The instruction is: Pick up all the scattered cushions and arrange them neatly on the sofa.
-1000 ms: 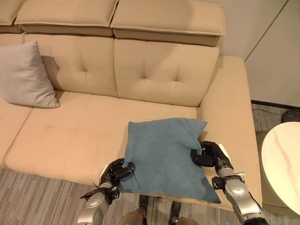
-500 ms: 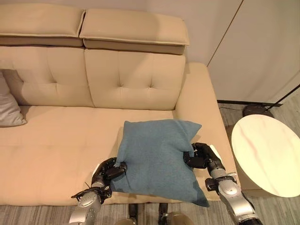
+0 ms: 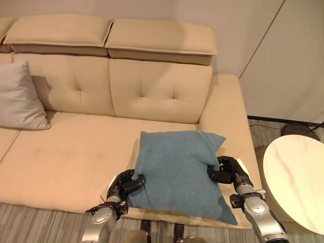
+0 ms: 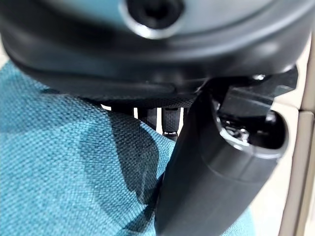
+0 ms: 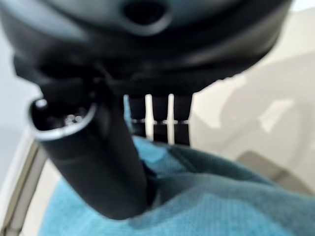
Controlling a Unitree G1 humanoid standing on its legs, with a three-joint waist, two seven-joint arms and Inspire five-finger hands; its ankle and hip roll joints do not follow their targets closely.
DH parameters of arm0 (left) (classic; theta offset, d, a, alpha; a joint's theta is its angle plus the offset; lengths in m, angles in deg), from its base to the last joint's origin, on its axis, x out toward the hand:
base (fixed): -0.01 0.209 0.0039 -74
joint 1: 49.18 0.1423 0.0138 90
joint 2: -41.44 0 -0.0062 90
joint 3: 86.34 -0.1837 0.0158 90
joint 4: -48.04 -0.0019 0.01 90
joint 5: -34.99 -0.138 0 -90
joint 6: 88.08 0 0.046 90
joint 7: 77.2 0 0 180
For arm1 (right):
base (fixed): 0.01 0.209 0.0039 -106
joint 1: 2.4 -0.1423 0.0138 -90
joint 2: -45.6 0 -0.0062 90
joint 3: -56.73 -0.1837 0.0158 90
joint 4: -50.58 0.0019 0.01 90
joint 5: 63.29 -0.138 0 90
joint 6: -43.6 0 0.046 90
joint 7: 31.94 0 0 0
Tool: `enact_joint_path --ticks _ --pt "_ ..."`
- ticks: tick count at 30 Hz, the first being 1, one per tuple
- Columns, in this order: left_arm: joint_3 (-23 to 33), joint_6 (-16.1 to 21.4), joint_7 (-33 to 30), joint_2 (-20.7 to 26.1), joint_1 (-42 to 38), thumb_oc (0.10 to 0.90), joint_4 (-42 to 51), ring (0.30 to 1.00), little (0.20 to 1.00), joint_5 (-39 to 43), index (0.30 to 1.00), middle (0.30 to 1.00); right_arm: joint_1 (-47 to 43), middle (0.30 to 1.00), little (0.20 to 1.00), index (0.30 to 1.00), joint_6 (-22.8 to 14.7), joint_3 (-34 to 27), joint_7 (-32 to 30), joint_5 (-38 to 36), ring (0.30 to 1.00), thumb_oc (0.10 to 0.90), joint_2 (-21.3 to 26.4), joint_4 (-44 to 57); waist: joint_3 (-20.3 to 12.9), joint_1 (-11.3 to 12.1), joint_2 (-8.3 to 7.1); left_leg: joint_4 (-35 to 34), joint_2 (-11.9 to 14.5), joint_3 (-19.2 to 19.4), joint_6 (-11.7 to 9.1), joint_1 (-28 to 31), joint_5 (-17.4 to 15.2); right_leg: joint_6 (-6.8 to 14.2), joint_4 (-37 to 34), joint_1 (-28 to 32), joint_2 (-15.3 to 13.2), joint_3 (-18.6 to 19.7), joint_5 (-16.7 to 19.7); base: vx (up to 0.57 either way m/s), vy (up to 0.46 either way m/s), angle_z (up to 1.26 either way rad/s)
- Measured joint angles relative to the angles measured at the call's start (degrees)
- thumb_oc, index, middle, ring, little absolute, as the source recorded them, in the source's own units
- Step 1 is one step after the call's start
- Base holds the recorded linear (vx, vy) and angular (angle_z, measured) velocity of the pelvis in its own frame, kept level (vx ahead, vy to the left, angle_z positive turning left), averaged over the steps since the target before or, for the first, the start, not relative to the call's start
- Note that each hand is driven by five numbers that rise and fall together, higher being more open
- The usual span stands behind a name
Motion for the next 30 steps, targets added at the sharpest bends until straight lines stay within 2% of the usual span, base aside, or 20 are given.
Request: enact_joint_path --ticks 3,4,7,11,14,15,17,18,22,24,26,27,28,29,30 --pt "-0.32 0.02 -0.44 1.25 -2.28 0.400 1.76 0.300 0.300 -1.56 0.300 0.300 -0.36 0.300 0.300 0.300 0.06 -0.23 -1.49 -0.02 0.300 0.400 -0.39 0.28 -0.17 -0.76 -1.17 -3.80 -1.21 0.35 1.10 0.75 2.28 1.63 0.16 -1.38 -1.49 0.63 0.51 0.01 0.091 -0.06" --pt "-0.30 0.08 -0.94 1.33 -3.18 0.400 2.49 0.300 0.300 -2.05 0.300 0.300 -0.63 0.300 0.300 0.300 0.07 -0.18 -1.86 -0.02 0.300 0.400 -0.46 0.28 -0.19 -0.63 -1.29 -4.78 -2.25 0.61 1.72 0.74 2.74 2.30 -0.08 -1.77 -2.53 1.02 0.68 -0.03 0.081 -0.08" --pt "0.45 0.28 -2.47 2.60 -4.53 0.400 2.48 0.300 0.300 -2.11 0.300 0.300 -3.94 0.300 0.300 0.300 0.07 1.06 -3.07 -0.02 0.300 0.400 -2.21 0.21 -0.12 -0.20 -1.42 -4.82 -3.06 1.52 1.99 -0.87 2.96 3.30 -0.35 -3.61 -3.34 1.78 1.27 -0.06 0.046 -0.10" --pt "0.50 0.51 -5.00 3.70 -6.66 0.400 2.44 0.300 0.300 -2.17 0.300 0.300 -7.87 0.300 0.300 0.300 0.07 3.35 -5.02 -0.01 0.300 0.400 -2.83 -0.85 0.03 1.17 -1.58 -4.62 -3.31 1.45 2.06 -2.85 3.02 3.75 -1.09 -5.00 -3.58 1.60 1.78 -0.12 0.032 0.04" --pt "-0.34 1.50 -8.54 4.06 -11.59 0.400 2.03 0.300 0.300 -2.37 0.300 0.300 -16.18 0.300 0.300 0.300 -0.02 4.65 -8.37 0.25 0.300 0.400 -2.89 -4.84 1.10 2.54 -1.45 -4.34 -3.14 1.30 2.06 -7.16 4.12 3.44 -0.93 -9.14 -3.42 1.51 2.72 -0.14 0.023 0.04" --pt "-0.96 2.02 -9.87 4.65 -14.06 0.400 1.26 0.300 0.300 -2.98 0.300 0.300 -19.78 0.300 0.300 0.300 -0.04 5.40 -10.24 0.41 0.300 0.400 -2.81 -7.04 1.42 2.65 -1.33 -4.31 -3.12 1.05 1.94 -8.91 4.67 3.46 -0.87 -10.83 -3.39 1.38 3.15 -0.13 0.028 0.05" --pt "-2.79 2.44 -13.08 5.45 -22.22 0.400 -1.12 0.300 0.300 -3.43 0.300 0.300 -28.53 0.300 0.300 0.300 -0.04 5.98 -14.20 1.43 0.300 0.400 -2.43 -11.71 4.35 3.51 -0.88 -4.31 -3.03 0.99 1.94 -11.41 5.75 3.50 -0.89 -13.34 -3.36 1.31 4.18 -0.08 0.018 0.03" --pt "-4.33 2.67 -15.43 6.48 -29.90 0.400 -3.33 0.300 0.300 -4.51 0.300 0.300 -35.80 0.300 0.300 0.300 -0.03 6.40 -17.21 2.87 0.300 0.400 -1.52 -14.75 5.95 3.80 -0.35 -4.69 -3.00 0.93 1.38 -14.25 6.60 3.64 -1.07 -16.14 -3.31 1.27 5.06 0.00 0.000 0.00" --pt "-4.53 3.78 -20.69 8.20 -40.43 0.400 -3.36 0.300 0.300 -6.84 0.300 0.300 -44.63 0.300 0.300 0.300 -0.03 7.38 -22.45 5.39 0.300 0.400 0.20 -15.43 6.51 3.86 -0.05 -7.20 -3.28 0.28 1.43 -17.78 8.68 3.42 -5.05 -18.77 -3.29 0.39 7.53 0.00 0.021 0.09" --pt "-4.18 6.37 -24.70 8.91 -49.76 0.400 -3.30 0.300 0.300 -9.48 0.300 0.300 -52.67 0.300 0.300 0.300 -0.04 9.08 -26.40 7.56 0.300 0.400 3.66 -15.46 7.53 4.20 1.23 -7.19 -3.16 -0.16 1.47 -19.40 8.81 3.40 -5.03 -19.75 -3.20 0.39 7.55 0.09 0.018 0.22" --pt "-3.55 6.39 -26.84 9.37 -52.26 0.400 -1.29 0.300 0.300 -10.85 0.300 0.300 -55.18 0.300 0.300 0.300 0.08 9.51 -27.48 9.49 0.300 0.400 5.25 -14.16 7.70 4.10 1.29 -7.19 -3.07 -0.64 1.47 -19.92 8.81 3.40 -5.03 -19.98 -3.10 0.25 7.55 0.06 0.023 0.16" --pt "0.41 6.96 -29.23 8.08 -50.36 0.400 7.68 0.300 0.300 -14.17 0.300 0.300 -53.73 0.300 0.300 0.300 0.26 6.32 -28.71 14.02 0.300 0.400 6.49 -5.33 7.83 3.97 1.32 -7.17 -2.98 -1.52 1.46 -21.24 8.81 3.41 -5.01 -21.17 -3.01 0.25 7.55 0.04 0.002 0.17" --pt "1.98 9.42 -31.04 7.12 -48.78 0.400 11.87 0.300 0.300 -16.80 0.300 0.300 -52.56 0.300 0.300 0.300 -0.35 4.64 -30.86 16.79 0.300 0.400 6.45 -0.44 8.64 3.91 1.24 -7.00 -2.97 -1.64 1.46 -21.25 8.81 3.40 -4.66 -21.21 -3.02 0.36 7.55 0.03 0.000 0.09" --pt "2.93 11.39 -32.26 6.78 -48.29 0.400 13.95 0.300 0.300 -18.45 0.300 0.300 -52.90 0.300 0.300 0.300 -1.46 3.97 -32.43 18.38 0.300 0.400 6.46 1.79 10.26 3.95 1.11 -5.12 -2.93 -1.81 1.46 -21.45 8.81 3.35 -2.52 -21.67 -3.17 0.73 7.51 0.05 -0.014 0.10" --pt "3.30 12.29 -33.53 7.09 -49.07 0.400 14.90 0.300 0.300 -19.79 0.300 0.300 -54.29 0.300 0.300 0.300 -2.38 3.56 -33.79 19.79 0.300 0.400 6.48 2.67 12.98 3.76 0.22 2.99 -3.89 -1.91 1.11 -24.35 8.28 3.38 0.79 -21.95 -4.31 1.93 7.54 0.02 -0.023 0.22"
